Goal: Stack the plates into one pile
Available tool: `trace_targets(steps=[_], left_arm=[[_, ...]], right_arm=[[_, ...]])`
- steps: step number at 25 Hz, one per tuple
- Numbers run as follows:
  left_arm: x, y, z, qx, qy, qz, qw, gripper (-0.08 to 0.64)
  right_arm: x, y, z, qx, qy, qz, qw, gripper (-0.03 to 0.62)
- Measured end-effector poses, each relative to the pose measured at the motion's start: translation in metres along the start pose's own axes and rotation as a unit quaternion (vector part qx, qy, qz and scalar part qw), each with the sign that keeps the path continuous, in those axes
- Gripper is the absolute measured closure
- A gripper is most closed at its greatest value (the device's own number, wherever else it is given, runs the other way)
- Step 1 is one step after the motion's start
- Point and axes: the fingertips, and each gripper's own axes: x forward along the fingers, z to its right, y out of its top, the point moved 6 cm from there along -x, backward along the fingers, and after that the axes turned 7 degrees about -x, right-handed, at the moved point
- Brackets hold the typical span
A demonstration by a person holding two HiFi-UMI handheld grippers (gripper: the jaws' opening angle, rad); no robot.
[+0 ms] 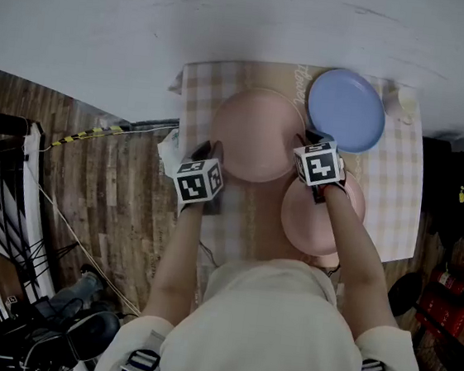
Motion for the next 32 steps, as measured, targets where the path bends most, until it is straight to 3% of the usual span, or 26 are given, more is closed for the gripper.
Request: trace_targets(steps=[8,32], left_arm=[[-0.005,-0.001,0.0,0.004,0.003,-0.005,1.0,0.491],[-0.051,0.004,0.014,0.012,-0.002,0.036,0.9993,0.497]], right_arm=[[-0.006,0.003,-0.002,0.011,-0.005,0.009,1.0,0.523],[-0.06,0.013,-0.014,0.012,-0.029,0.073,0.997,0.529]])
